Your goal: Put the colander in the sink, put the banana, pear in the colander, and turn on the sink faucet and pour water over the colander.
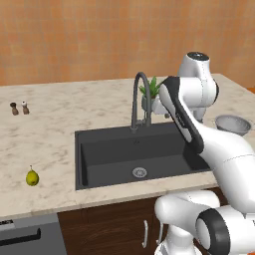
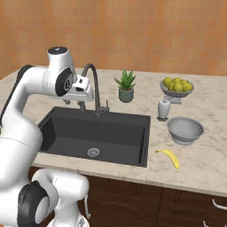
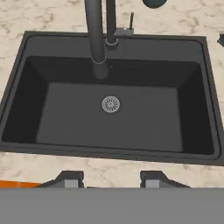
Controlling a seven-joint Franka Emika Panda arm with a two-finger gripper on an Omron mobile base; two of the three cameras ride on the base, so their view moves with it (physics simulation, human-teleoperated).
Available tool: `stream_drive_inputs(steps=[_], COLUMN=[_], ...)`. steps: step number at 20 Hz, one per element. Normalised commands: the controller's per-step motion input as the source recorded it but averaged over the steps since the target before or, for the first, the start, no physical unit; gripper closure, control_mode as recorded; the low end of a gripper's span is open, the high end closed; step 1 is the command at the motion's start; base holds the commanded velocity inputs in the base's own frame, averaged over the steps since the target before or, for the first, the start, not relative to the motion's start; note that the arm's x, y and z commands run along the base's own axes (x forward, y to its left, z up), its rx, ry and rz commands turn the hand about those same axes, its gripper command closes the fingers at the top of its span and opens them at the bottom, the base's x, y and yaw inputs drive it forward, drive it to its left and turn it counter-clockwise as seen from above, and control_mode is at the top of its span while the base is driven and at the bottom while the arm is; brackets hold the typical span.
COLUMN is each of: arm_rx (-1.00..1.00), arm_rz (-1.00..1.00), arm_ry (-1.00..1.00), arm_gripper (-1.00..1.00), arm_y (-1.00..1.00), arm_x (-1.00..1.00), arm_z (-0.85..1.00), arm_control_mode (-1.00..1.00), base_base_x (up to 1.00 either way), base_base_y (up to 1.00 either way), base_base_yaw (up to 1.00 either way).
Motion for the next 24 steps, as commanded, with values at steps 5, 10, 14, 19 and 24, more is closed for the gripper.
stream_drive_inputs(steps=[5, 10, 14, 19, 24], arm_rx=[0.03, 0.07, 0.11, 0.12, 0.16], arm_rz=[-0.08, -0.27, -0.35, -0.35, -0.31], arm_ry=[-0.10, -0.05, 0.00, 0.00, 0.00], arm_gripper=[-1.00, -1.00, -1.00, -1.00, -1.00], arm_y=[-0.31, -0.61, -0.69, -0.72, -0.82], arm_x=[-0.17, -0.21, 0.00, 0.12, 0.04], arm_z=[0.00, -0.02, -0.11, -0.12, -0.14], arm_control_mode=[-1.00, -1.00, -1.00, -1.00, -1.00], base_base_x=[0.00, 0.00, 0.00, 0.00, 0.00], base_base_y=[0.00, 0.00, 0.00, 0.00, 0.00], base_base_yaw=[0.00, 0.00, 0.00, 0.00, 0.00])
